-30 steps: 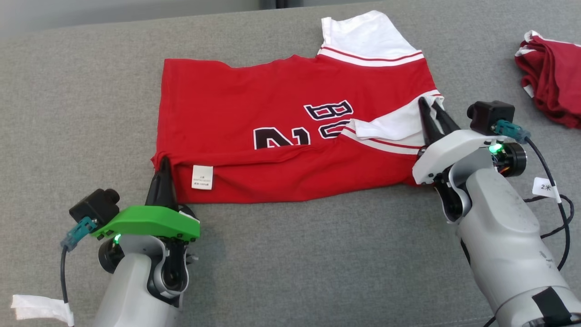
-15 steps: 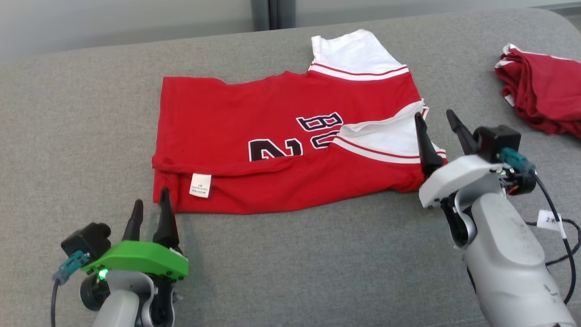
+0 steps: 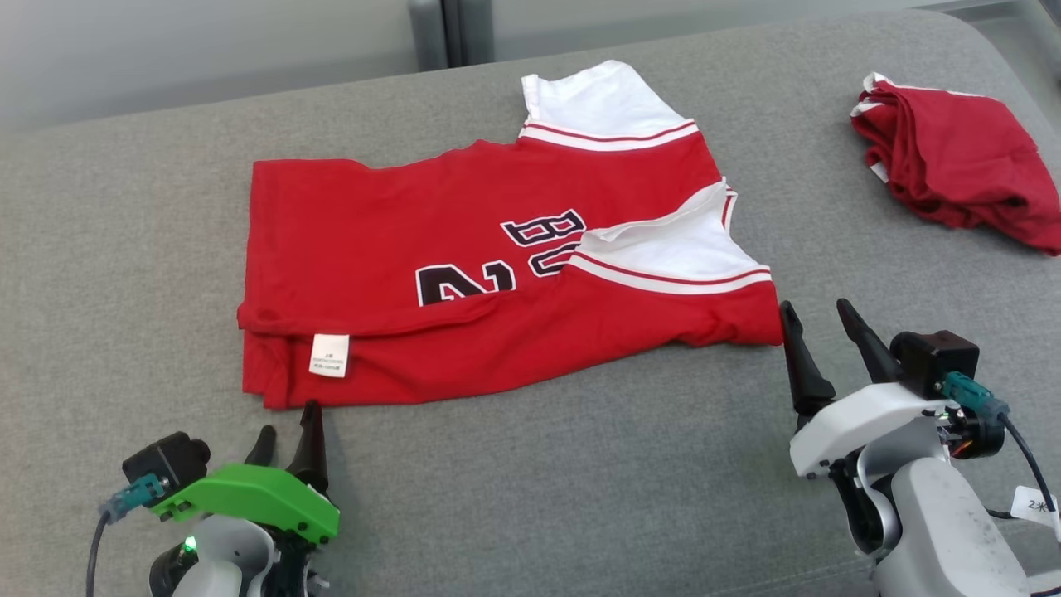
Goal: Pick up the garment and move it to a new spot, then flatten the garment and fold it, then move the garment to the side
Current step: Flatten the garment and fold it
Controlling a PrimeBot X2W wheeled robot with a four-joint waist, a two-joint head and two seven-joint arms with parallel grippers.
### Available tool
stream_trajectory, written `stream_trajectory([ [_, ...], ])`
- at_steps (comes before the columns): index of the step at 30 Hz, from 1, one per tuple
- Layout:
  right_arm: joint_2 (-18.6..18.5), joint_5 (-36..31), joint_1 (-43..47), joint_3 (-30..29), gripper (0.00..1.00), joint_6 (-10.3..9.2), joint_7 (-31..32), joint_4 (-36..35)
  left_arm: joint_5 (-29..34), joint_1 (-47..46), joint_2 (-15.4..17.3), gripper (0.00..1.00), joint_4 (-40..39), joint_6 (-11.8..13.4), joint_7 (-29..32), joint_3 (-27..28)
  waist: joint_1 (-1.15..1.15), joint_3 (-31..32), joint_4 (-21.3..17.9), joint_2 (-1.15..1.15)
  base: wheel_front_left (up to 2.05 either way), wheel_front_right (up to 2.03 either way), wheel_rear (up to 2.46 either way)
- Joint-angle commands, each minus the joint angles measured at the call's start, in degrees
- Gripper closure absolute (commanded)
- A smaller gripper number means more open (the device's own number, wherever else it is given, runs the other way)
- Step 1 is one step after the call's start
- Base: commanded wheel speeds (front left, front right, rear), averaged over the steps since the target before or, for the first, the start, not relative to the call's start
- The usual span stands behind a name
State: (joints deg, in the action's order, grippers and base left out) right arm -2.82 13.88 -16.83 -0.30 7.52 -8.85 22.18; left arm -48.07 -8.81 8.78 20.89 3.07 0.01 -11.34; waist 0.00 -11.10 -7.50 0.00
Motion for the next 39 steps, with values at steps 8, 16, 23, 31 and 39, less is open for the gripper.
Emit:
stream_trajectory([
  [8, -0.2, 1.6, 2.5, 1.9, 0.0, -0.07, 3.2, -2.8, -3.0, -5.1, -0.3, 0.76, 4.5, -0.5, -2.0, 3.3, 0.0, -2.3, -2.1, 0.0, 0.0, 0.0, 0.0],
  [16, -0.2, 2.7, 0.3, 1.8, 0.0, -0.07, 5.2, 1.4, -4.4, -6.5, 0.0, 1.0, 6.1, -2.8, -4.0, 4.7, 0.0, -2.8, -0.8, 0.0, 0.0, 0.0, 0.0],
  [23, -0.2, 4.2, -2.4, 1.3, 0.0, -0.07, 5.3, 7.2, -5.0, -4.9, 0.4, 1.0, 5.0, -4.6, -4.3, 4.6, 0.0, -2.6, 1.4, 0.0, 0.0, 0.0, 0.0],
  [31, -0.2, 6.9, -5.7, 2.3, 0.0, -0.07, 5.4, 13.2, -5.3, -4.4, 0.0, 1.0, 4.1, -5.5, -4.2, 3.9, 0.0, -2.0, 3.0, 0.0, 0.0, 0.0, 0.0],
  [39, -0.2, 10.4, -9.7, 5.7, 1.0, -0.07, 3.3, 16.7, -5.2, -4.2, -0.5, 1.0, 4.0, -5.5, -4.7, 3.3, 0.0, -1.0, 3.0, 0.0, 0.0, 0.0, 0.0],
])
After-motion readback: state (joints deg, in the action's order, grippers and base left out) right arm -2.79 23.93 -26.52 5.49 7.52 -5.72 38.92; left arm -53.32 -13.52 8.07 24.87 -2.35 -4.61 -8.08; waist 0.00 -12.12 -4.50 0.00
